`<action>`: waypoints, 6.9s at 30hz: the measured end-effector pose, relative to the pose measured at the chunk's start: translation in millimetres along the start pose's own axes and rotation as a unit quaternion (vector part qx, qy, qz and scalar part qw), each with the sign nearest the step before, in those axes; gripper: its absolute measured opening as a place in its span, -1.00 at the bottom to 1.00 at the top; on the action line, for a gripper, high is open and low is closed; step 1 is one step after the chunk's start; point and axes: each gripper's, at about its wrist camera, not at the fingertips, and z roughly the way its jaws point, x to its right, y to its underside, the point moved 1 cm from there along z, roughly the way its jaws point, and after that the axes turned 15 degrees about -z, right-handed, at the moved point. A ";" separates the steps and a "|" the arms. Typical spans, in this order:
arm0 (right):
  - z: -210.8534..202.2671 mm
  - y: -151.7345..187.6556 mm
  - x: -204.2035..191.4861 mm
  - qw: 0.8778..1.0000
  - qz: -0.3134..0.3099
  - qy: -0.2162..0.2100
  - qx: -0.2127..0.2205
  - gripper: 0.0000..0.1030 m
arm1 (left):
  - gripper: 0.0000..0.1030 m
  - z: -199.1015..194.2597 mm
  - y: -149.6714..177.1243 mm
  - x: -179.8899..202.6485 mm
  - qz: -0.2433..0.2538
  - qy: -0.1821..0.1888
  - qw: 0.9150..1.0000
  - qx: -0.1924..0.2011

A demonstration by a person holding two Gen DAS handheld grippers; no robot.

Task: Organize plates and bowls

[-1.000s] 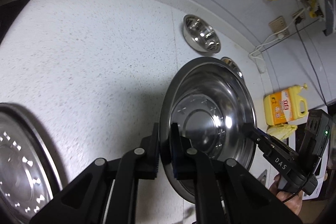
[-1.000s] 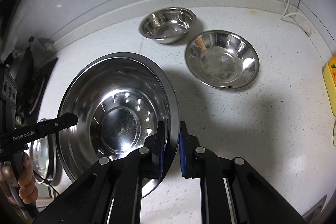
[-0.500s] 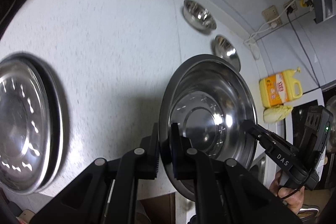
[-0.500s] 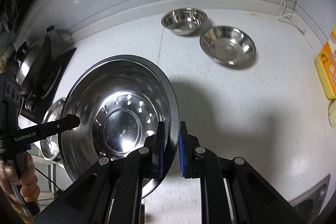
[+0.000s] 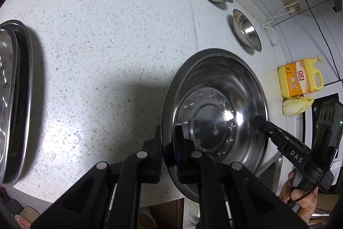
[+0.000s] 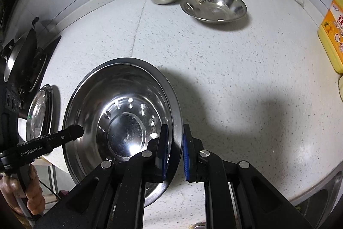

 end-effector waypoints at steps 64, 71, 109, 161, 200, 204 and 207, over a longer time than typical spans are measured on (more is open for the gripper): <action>-4.9 -67.5 113.1 0.989 -0.008 0.149 0.017 0.17 | -0.11 11.2 -121.3 94.7 0.073 0.054 0.996 0.010; 15.6 -100.9 152.7 0.994 0.022 0.099 0.044 0.17 | -0.11 54.3 -153.1 128.4 0.083 0.074 0.994 -0.020; 65.8 -130.9 168.2 0.999 0.011 0.003 0.035 -0.70 | -0.85 141.8 -166.9 194.5 0.110 0.099 0.985 -0.086; -17.6 -11.2 -1.9 0.996 -0.061 -0.051 0.047 -0.70 | -0.85 -23.2 -20.9 36.9 0.041 0.092 0.993 -0.060; 22.9 -6.0 -33.4 0.995 -0.085 -0.053 -0.017 -0.68 | -0.59 -28.5 -7.9 26.1 0.076 0.021 0.997 0.004; 11.4 -6.7 -29.0 0.995 -0.085 -0.045 -0.005 -0.67 | -0.42 -34.9 -9.0 25.6 0.077 0.026 0.997 0.011; 0.8 -8.2 -24.7 0.996 -0.085 -0.038 0.006 -0.45 | -0.27 -41.2 -9.8 27.0 0.084 0.023 0.996 0.022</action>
